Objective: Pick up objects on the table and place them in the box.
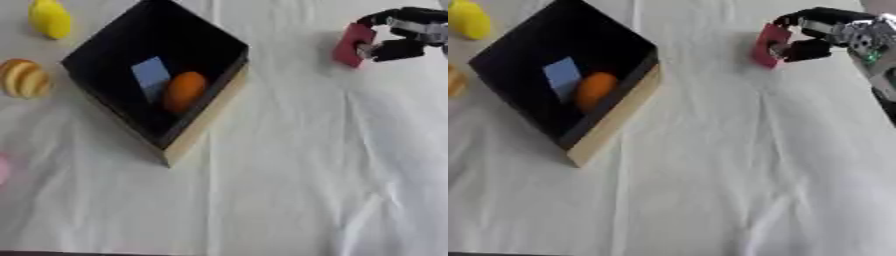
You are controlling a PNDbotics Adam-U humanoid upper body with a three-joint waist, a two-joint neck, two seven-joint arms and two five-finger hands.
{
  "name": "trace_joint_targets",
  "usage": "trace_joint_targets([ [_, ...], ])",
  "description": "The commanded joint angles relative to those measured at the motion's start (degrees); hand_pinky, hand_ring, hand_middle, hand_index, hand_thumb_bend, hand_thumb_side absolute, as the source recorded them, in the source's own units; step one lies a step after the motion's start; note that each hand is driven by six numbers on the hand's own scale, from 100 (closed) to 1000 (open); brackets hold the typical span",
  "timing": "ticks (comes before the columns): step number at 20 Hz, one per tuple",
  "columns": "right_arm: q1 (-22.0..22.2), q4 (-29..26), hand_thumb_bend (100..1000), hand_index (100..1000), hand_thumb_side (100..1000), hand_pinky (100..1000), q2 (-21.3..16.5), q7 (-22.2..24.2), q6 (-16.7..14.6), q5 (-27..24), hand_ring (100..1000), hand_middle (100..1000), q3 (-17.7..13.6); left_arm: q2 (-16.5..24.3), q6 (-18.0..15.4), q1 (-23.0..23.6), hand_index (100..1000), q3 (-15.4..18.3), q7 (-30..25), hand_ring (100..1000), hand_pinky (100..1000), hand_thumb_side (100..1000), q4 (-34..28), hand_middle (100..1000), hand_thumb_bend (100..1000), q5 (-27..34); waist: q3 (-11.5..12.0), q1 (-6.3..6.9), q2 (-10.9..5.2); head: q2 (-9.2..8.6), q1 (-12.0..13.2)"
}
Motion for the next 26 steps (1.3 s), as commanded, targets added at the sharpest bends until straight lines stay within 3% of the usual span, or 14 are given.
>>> trace_joint_targets([
  [1, -0.7, -0.1, 100, 980, 727, 990, -1.0, 0.6, 0.2, -0.5, 1000, 800, -0.3, 0.9, -0.1, -0.2, 807, 0.1, -0.2, 765, 705, 646, -0.9, 655, 100, 0.4, 0.0, -0.24, -9.14, -0.71, -0.1],
  [3, -0.8, 0.2, 100, 928, 456, 970, -0.9, 0.9, 0.6, -0.8, 1000, 732, -0.3, 0.8, -0.1, -0.2, 807, 0.2, -0.3, 766, 705, 645, -0.9, 653, 100, 0.4, 0.0, -0.23, -9.17, -0.67, -0.1],
  [4, -0.8, 0.4, 100, 894, 240, 947, -1.0, 0.8, 1.1, -0.6, 1000, 681, -0.4, 0.8, 0.0, -0.2, 807, 0.2, -0.3, 766, 705, 645, -0.9, 652, 100, 0.4, 0.0, -0.22, -9.17, -0.69, -0.1],
  [9, -0.6, 0.9, 100, 814, 222, 888, -0.7, -0.4, 2.8, 0.3, 895, 576, -0.2, 0.7, 0.0, -0.2, 807, 0.1, -0.4, 767, 705, 644, -0.9, 647, 100, 0.5, -0.1, -0.23, -9.2, -0.66, -0.2],
  [20, -0.4, -0.6, 100, 734, 201, 860, -0.6, -3.0, 3.3, -2.6, 838, 501, 0.1, 0.5, 0.2, -0.1, 806, 0.0, -0.6, 769, 705, 644, -0.9, 641, 100, 0.7, -0.1, -0.2, -9.35, -0.59, -0.2],
  [26, -1.4, -4.5, 100, 694, 199, 850, -1.5, -3.3, 2.5, -4.9, 808, 459, -0.7, 0.6, 0.2, 0.0, 807, 0.0, -0.7, 770, 705, 643, -0.9, 641, 100, 0.6, -0.2, -0.33, -9.66, -0.32, -0.1],
])
